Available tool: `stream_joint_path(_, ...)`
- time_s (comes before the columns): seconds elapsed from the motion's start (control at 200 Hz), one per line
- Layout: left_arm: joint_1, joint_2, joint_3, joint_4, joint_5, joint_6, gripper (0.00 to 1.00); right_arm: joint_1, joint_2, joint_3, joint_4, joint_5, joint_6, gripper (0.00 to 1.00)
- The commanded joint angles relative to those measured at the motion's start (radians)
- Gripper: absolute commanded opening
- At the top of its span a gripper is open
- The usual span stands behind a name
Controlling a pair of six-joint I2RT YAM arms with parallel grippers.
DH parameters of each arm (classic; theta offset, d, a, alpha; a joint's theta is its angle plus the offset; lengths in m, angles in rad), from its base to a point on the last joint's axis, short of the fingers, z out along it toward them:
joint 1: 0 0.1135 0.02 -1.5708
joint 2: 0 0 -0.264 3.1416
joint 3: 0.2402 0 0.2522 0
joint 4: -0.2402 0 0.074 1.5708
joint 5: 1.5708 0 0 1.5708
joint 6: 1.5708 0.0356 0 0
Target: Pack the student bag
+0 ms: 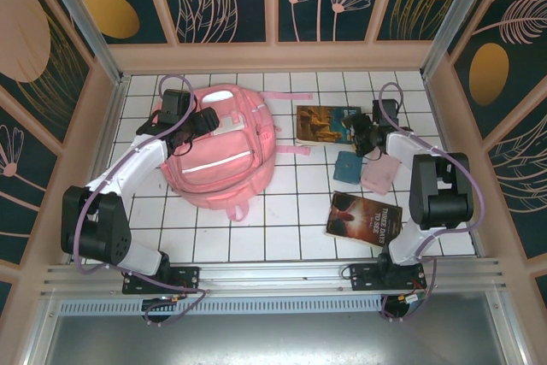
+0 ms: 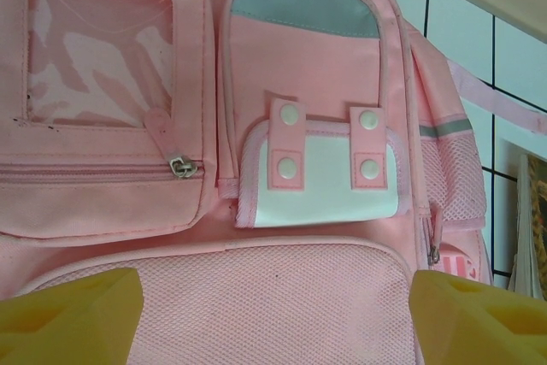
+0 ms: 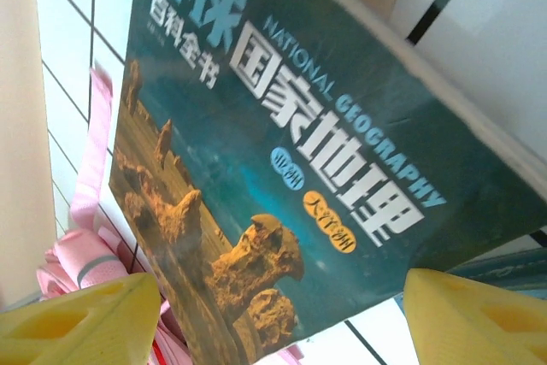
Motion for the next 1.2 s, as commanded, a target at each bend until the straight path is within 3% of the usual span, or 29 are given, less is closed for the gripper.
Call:
stream_joint_path(0.0, 0.003, -0.019, 0.011, -0.008, 0.008, -0.003, 0.83, -0.018, 0.003, -0.034, 0.028, 0.02, 0.086, 0.75)
stream_joint_path(0.3, 0.003, -0.024, 0.011, -0.009, 0.008, 0.0, 0.84, -0.024, -0.05, -0.094, 0.044, 0.075, 0.147, 0.75)
stream_joint_path(0.621, 0.003, -0.035, 0.021, -0.001, 0.037, -0.005, 0.84, -0.033, 0.118, -0.031, 0.194, -0.018, 0.158, 0.66)
stream_joint_path(0.811, 0.004, -0.042, 0.027, 0.001, 0.065, -0.01, 0.84, -0.025, 0.113, -0.039, 0.29, -0.01, 0.151, 0.5)
stream_joint_path(1.196, 0.004, -0.032, 0.029, 0.039, 0.145, -0.031, 0.87, -0.015, -0.042, -0.054, 0.337, 0.005, 0.052, 0.13)
